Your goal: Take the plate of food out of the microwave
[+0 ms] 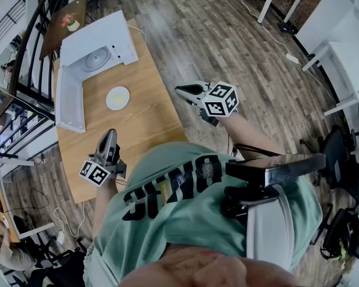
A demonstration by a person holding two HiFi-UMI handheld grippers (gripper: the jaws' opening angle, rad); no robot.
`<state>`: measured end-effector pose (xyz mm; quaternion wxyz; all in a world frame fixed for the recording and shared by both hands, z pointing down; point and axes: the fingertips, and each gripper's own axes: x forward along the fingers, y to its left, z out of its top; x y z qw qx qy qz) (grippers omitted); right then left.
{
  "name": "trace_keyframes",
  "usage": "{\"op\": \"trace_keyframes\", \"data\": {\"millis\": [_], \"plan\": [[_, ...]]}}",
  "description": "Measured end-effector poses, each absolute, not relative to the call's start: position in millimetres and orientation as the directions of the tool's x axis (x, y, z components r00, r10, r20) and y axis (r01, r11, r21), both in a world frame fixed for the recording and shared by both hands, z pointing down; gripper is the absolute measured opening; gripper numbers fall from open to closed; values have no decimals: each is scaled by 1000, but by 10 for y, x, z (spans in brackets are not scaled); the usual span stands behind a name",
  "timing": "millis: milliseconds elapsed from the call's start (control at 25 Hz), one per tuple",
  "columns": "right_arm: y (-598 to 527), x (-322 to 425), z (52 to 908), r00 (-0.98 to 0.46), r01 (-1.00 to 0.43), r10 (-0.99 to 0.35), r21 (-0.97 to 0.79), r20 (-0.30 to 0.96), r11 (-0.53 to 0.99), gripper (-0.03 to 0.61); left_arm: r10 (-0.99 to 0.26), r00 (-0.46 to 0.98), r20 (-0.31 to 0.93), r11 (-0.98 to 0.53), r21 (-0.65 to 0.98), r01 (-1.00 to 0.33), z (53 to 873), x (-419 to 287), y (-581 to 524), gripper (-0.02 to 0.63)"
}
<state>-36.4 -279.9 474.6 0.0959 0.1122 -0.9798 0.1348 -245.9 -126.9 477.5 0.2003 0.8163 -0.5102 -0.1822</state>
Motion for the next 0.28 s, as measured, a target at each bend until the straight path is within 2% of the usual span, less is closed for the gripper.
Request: {"op": "trace_keyframes", "data": {"millis": [280], "plan": [[-2742,-340,4742,-957,-242,-191,-240,217,940,6,-906,414,-94,-400,512,-760,4767,-2442,-1219,5]]}}
